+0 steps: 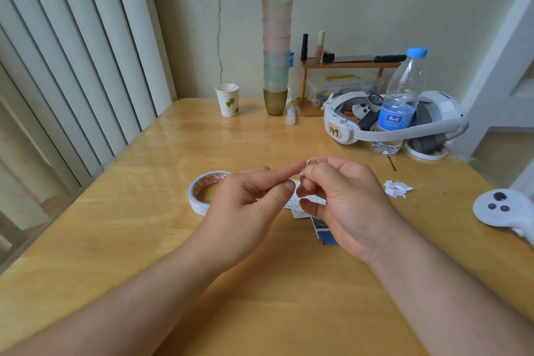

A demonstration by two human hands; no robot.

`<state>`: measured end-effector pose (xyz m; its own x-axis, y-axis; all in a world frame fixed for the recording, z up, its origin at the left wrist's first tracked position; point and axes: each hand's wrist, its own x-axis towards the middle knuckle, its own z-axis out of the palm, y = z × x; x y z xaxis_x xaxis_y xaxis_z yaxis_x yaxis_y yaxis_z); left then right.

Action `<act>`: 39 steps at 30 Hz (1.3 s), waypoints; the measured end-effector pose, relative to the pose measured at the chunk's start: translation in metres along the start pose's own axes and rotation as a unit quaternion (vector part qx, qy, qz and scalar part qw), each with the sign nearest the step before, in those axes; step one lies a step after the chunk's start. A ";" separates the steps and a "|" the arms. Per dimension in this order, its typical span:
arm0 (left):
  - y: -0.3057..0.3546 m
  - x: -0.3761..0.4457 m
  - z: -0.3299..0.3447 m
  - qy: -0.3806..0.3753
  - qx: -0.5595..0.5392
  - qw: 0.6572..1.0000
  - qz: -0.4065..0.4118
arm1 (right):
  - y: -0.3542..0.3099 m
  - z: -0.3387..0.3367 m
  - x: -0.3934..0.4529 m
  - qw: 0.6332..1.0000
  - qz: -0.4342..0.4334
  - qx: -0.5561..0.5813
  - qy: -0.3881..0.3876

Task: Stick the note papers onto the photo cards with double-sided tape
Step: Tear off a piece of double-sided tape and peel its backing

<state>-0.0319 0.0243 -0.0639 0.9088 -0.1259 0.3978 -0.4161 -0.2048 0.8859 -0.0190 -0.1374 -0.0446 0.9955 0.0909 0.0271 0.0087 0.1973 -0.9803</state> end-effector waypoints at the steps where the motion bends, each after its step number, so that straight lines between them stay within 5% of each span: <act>1: 0.002 0.000 0.000 -0.006 -0.034 0.999 -0.019 | 0.000 0.000 0.000 1.000 0.001 0.013 -0.006; 11: 0.009 -0.001 0.011 -0.063 -0.295 0.942 -0.145 | 0.006 0.002 0.003 0.988 0.023 0.149 -0.032; 26: 0.013 0.006 0.009 -0.076 -0.463 0.836 -0.284 | 0.012 0.007 0.001 0.992 0.031 0.116 -0.032; 31: 0.013 0.007 0.005 -0.071 -0.461 0.841 -0.275 | 0.010 0.009 -0.001 0.993 0.013 0.115 -0.004; 39: 0.010 0.002 0.010 -0.051 -0.345 0.914 -0.207 | -0.002 -0.002 0.002 0.999 -0.014 0.045 0.022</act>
<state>-0.0345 0.0121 -0.0562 0.9618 -0.2738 0.0005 0.1134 0.4001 0.9094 -0.0170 -0.1397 -0.0432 0.9982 0.0417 0.0436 0.0299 0.2864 -0.9576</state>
